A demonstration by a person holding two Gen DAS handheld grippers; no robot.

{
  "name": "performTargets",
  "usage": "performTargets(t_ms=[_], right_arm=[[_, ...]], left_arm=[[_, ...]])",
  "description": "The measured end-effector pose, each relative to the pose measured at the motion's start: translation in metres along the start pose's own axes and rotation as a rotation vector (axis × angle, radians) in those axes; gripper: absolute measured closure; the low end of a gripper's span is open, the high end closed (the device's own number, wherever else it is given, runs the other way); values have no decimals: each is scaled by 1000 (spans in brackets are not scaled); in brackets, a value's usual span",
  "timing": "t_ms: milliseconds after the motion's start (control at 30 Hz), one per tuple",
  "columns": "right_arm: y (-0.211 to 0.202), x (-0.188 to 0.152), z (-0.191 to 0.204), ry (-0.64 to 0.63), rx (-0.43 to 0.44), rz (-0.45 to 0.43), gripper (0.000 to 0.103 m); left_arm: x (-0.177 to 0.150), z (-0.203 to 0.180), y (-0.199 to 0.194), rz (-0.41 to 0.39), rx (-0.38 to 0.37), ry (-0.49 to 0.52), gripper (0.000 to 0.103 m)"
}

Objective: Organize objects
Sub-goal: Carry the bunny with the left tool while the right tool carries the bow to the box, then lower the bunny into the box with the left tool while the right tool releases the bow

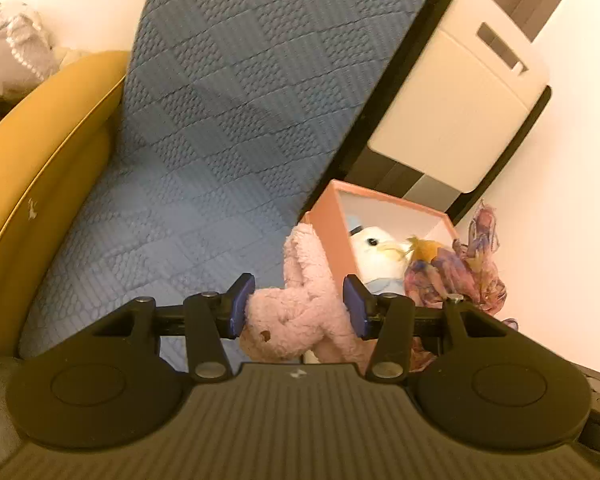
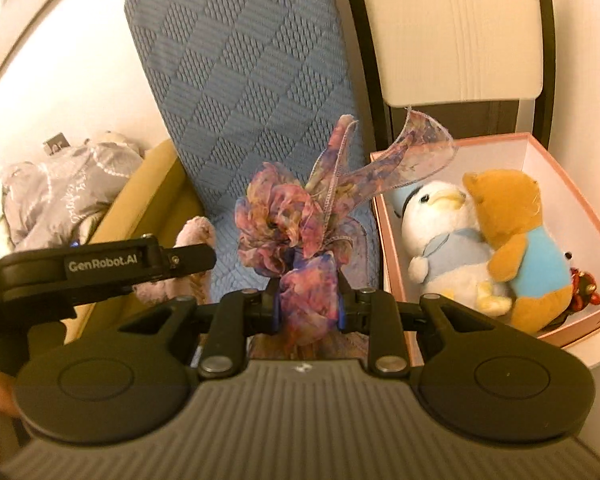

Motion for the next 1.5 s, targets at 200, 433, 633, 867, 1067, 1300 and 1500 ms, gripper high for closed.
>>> performTargets(t_ms=[200, 433, 633, 867, 1067, 1300, 1500], right_arm=[[-31, 16, -20, 7, -14, -62, 75], [-61, 23, -53, 37, -38, -103, 75], [-70, 27, -87, 75, -79, -125, 75], [-58, 30, -133, 126, -124, -110, 75], [-24, 29, -176, 168, -164, -58, 75], [27, 21, -214, 209, -199, 35, 74], [62, 16, -237, 246, -217, 94, 73]], left_arm=[[9, -42, -11, -24, -33, 38, 48], [9, -102, -5, -22, -88, 104, 48], [12, -145, 19, -3, -120, 141, 48], [12, -175, 67, 57, -130, 159, 56], [-1, -178, 119, 160, -104, 148, 57], [-13, -175, 171, 268, -61, 142, 57], [-18, -171, 198, 310, -35, 150, 56]])
Point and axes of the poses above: each gripper's, at about its wrist camera, not at the fingertips, and y roughly the way its jaws point, z to its left, x to its top, the point moved 2 cm from there along y, roughly the way its jaws point, and after that the axes turned 2 degrees about x, right-handed, at the moved point
